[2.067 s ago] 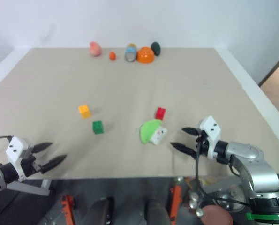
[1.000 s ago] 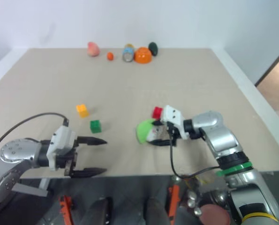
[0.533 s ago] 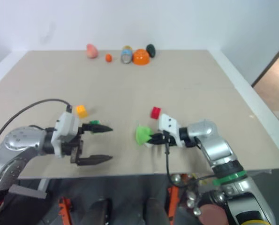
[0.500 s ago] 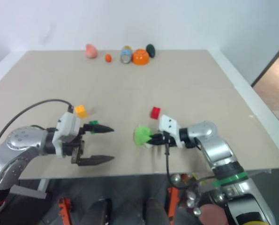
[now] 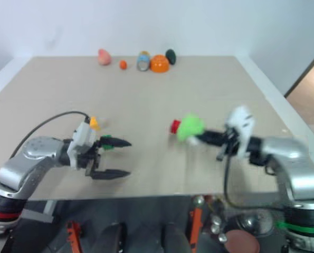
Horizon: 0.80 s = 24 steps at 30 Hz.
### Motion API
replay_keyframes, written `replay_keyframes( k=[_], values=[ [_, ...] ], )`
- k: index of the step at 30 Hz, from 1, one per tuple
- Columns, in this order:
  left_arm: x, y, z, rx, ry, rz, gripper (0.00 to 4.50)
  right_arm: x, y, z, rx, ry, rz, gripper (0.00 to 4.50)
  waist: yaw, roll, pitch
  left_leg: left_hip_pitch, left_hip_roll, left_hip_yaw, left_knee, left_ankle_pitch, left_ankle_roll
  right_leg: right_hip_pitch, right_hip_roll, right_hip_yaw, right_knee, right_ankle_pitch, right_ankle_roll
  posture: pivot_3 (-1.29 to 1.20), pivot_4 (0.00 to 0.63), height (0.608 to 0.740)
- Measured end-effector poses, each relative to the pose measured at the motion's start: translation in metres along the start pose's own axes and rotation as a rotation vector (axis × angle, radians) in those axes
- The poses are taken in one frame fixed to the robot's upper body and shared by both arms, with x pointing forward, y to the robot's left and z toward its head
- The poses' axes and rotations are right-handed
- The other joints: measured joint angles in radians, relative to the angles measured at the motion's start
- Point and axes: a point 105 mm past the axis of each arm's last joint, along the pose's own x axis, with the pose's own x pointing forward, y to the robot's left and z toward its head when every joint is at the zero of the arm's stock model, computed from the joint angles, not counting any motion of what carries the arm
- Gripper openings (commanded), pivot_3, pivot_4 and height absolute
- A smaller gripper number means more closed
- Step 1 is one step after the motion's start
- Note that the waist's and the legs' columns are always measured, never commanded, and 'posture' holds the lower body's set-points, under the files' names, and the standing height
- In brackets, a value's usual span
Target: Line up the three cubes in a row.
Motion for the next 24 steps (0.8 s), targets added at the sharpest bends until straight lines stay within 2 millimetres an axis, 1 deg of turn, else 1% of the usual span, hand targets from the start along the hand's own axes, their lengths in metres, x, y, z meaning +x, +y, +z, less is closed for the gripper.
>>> replay_keyframes(
  k=[1, 3, 4, 5, 6, 7, 8, 10, 15, 16, 22, 24],
  values=[
    [0.0, 0.002, -0.003, -0.018, -0.008, 0.009, 4.5, -0.003, -0.009, 0.001, -0.004, -0.002, -0.072, 0.01, -0.002, 0.0, 0.0, 0.001, 0.0, 0.0, 0.0, 0.0, 0.0, 0.0, 0.0, 0.001, 0.0, 0.0, 0.0, 0.0, 0.15, 0.738],
    [0.001, 0.004, -0.006, -0.038, -0.018, 0.014, 4.5, -0.005, -0.023, -0.008, 0.001, 0.025, -0.182, 0.01, -0.004, 0.0, 0.0, 0.001, 0.001, 0.001, 0.0, 0.0, 0.0, 0.0, 0.001, 0.001, 0.0, 0.001, -0.001, 0.0, 0.15, 0.738],
    [0.002, 0.004, -0.007, -0.047, -0.026, 0.011, 4.5, -0.005, -0.033, -0.021, -0.004, 0.065, -0.276, 0.35, -0.004, 0.0, 0.0, 0.001, 0.0, 0.001, 0.0, 0.0, 0.0, 0.0, 0.0, 0.001, 0.0, 0.001, -0.001, 0.0, 0.15, 0.738],
    [0.004, 0.004, -0.007, -0.052, -0.034, 0.007, 4.5, -0.004, -0.039, -0.03, -0.005, 0.09, -0.334, 0.72, -0.004, 0.0, 0.0, 0.001, 0.0, 0.001, 0.0, 0.0, 0.0, 0.0, 0.0, 0.002, 0.0, 0.001, -0.001, 0.0, 0.15, 0.738],
    [0.006, 0.004, -0.009, -0.057, -0.039, -0.004, 4.5, -0.001, -0.046, -0.048, 0.005, 0.138, -0.433, 1.0, -0.004, 0.0, 0.0, 0.001, 0.0, 0.001, 0.001, 0.0, 0.0, 0.0, 0.001, 0.002, 0.0, 0.002, 0.0, 0.0, 0.15, 0.738],
    [0.006, 0.004, -0.01, -0.055, -0.037, -0.011, 4.5, 0.002, -0.047, -0.059, 0.012, 0.164, -0.479, 1.48, -0.004, 0.0, 0.0, -0.001, 0.0, 0.003, 0.0, 0.0, 0.0, -0.003, 0.001, 0.004, 0.0, 0.003, 0.0, 0.0, 0.15, 0.738],
    [0.006, 0.004, -0.01, -0.052, -0.037, -0.015, 4.5, 0.003, -0.048, -0.063, 0.014, 0.172, -0.507, 1.65, -0.004, 0.001, 0.0, -0.001, 0.0, 0.003, 0.0, 0.0, 0.0, -0.003, 0.001, 0.004, 0.0, 0.003, 0.0, 0.0, 0.15, 0.738],
    [0.006, 0.006, -0.009, -0.041, -0.032, -0.024, 4.5, 0.007, -0.05, -0.065, 0.014, 0.152, -0.584, 2.35, -0.004, 0.001, 0.0, -0.002, 0.0, 0.002, 0.0, 0.0, 0.0, -0.004, 0.002, 0.005, 0.001, 0.004, 0.001, 0.0, 0.15, 0.738],
    [0.006, 0.008, -0.009, -0.035, -0.027, -0.03, 4.5, 0.019, -0.049, -0.059, 0.058, 0.061, -0.672, 4.25, -0.004, 0.001, 0.0, -0.003, 0.001, 0.002, 0.0, 0.0, 0.001, -0.004, 0.003, 0.006, 0.001, 0.004, 0.002, 0.0, 0.15, 0.738],
    [0.006, 0.007, -0.01, -0.037, -0.027, -0.03, 4.5, 0.021, -0.048, -0.058, 0.065, 0.05, -0.677, 4.48, -0.004, 0.001, 0.0, -0.003, 0.001, 0.002, 0.0, 0.0, 0.001, -0.004, 0.003, 0.006, 0.001, 0.004, 0.002, 0.0, 0.15, 0.738],
    [0.002, 0.005, -0.016, -0.065, -0.016, -0.016, 4.5, 0.032, -0.043, -0.046, 0.091, -0.02, -0.658, 4.48, -0.004, 0.001, 0.0, -0.002, 0.002, 0.003, 0.0, 0.0, 0.001, -0.004, 0.004, 0.007, 0.001, 0.004, 0.001, 0.0, 0.15, 0.738],
    [0.0, 0.004, -0.017, -0.071, -0.009, -0.011, 4.5, 0.037, -0.043, -0.036, 0.111, -0.062, -0.621, 4.48, -0.004, 0.001, 0.0, -0.002, 0.002, 0.003, 0.0, 0.0, 0.001, -0.004, 0.004, 0.007, 0.001, 0.004, 0.0, 0.0, 0.15, 0.738]
  ],
)
